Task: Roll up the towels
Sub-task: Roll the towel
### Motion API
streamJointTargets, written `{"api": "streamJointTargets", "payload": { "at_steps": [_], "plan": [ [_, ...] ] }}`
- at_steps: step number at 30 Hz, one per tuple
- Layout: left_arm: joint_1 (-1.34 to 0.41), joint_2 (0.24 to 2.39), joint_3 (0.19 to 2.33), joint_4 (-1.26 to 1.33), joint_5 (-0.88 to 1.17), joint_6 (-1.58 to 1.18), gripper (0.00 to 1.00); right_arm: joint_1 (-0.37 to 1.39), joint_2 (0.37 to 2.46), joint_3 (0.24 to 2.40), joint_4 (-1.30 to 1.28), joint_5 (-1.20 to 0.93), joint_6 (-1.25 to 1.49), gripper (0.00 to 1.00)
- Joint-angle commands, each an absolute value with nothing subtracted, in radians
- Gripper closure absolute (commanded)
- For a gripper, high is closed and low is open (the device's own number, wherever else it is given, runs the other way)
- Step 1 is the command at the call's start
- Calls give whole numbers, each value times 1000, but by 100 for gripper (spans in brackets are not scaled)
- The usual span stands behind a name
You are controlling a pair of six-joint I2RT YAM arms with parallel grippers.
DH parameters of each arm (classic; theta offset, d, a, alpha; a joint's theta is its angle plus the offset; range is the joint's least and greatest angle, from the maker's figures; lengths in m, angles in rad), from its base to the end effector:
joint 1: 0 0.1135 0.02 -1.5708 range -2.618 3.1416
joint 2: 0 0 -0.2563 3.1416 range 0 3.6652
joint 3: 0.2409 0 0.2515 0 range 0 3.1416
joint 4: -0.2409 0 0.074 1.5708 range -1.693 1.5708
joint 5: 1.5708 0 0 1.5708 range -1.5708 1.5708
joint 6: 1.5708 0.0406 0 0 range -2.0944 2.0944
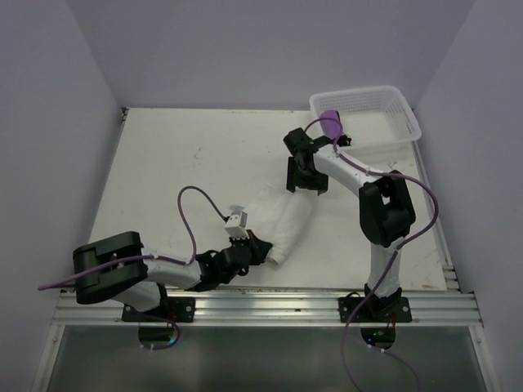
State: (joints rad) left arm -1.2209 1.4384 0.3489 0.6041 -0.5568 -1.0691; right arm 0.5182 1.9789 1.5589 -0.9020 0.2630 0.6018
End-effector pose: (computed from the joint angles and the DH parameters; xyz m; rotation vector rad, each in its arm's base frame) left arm 0.1053 -0.2260 0.1282 -0.1983 2.0853 -0.8901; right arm 0.3502 0.1875 0.1942 0.1627 2.7855 -0.1273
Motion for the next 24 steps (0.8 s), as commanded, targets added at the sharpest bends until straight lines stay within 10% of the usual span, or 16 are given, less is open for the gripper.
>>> {"api": "streamJointTargets", "payload": {
  "at_steps": [1, 8, 24],
  "plan": [
    [-1198, 1434, 291, 518, -454, -1103, 100, 486, 1951, 1631, -876, 359, 546, 22],
    [-1129, 1420, 273, 546, -328, -1138, 100, 483, 1803, 1593, -832, 316, 567, 19],
    [-1011, 1373, 256, 508, -175, -1236, 100, 479, 1184, 718, -74, -119, 814, 25]
  ]
}}
